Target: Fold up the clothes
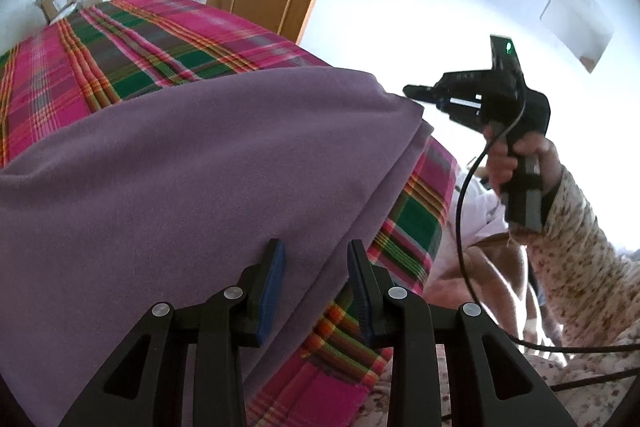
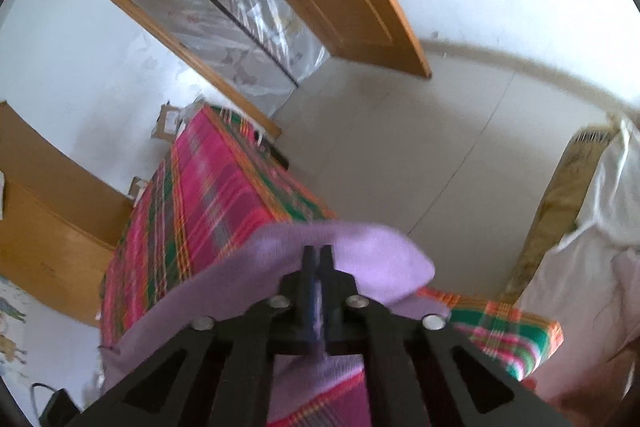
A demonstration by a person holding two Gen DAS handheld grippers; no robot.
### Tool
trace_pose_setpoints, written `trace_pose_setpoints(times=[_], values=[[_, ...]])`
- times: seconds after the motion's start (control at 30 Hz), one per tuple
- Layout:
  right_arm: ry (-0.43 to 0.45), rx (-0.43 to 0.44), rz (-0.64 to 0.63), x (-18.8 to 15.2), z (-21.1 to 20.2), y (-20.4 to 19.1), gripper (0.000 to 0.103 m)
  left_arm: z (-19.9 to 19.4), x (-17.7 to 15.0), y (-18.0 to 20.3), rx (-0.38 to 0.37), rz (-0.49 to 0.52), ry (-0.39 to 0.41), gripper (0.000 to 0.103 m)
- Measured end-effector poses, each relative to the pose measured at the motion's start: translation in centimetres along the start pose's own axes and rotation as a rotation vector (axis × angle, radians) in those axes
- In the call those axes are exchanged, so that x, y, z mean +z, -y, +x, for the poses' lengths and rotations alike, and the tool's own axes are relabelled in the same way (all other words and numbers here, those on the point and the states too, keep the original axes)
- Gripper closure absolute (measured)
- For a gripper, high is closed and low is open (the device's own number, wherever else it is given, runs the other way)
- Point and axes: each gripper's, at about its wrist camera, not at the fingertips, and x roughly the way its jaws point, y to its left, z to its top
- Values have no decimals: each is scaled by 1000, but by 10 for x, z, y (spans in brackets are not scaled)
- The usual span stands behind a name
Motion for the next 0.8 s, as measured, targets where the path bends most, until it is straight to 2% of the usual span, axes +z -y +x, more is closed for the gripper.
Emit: trace_pose_setpoints(times=[0.17, 0.33, 0.4, 0.47, 0.53, 0.6, 0.73, 0.8], values=[[38, -18, -99, 1, -16, -17, 103, 3, 1, 6, 19, 18, 0, 70], [-29, -3, -209, -19, -23, -27, 99, 3, 2, 3, 7, 3, 1, 70], [-66, -3, -208, -29, -24, -27, 99, 3, 2, 5, 12, 6, 0, 70], [-101, 50, -178, -38, -27, -26, 98, 4, 1, 7, 20, 12, 0, 70], [-116, 107, -176, -47, -29, -28, 87, 4, 1, 9, 24, 14, -1, 70], [-150, 123, -190, -53, -22, -33, 78, 4, 1, 9, 26, 13, -1, 70], [-202, 152, -156, -59, -9, -32, 77, 4, 0, 10, 30, 15, -1, 70], [-195, 165, -136, -59, -7, -31, 75, 4, 0, 11, 32, 17, -2, 70]])
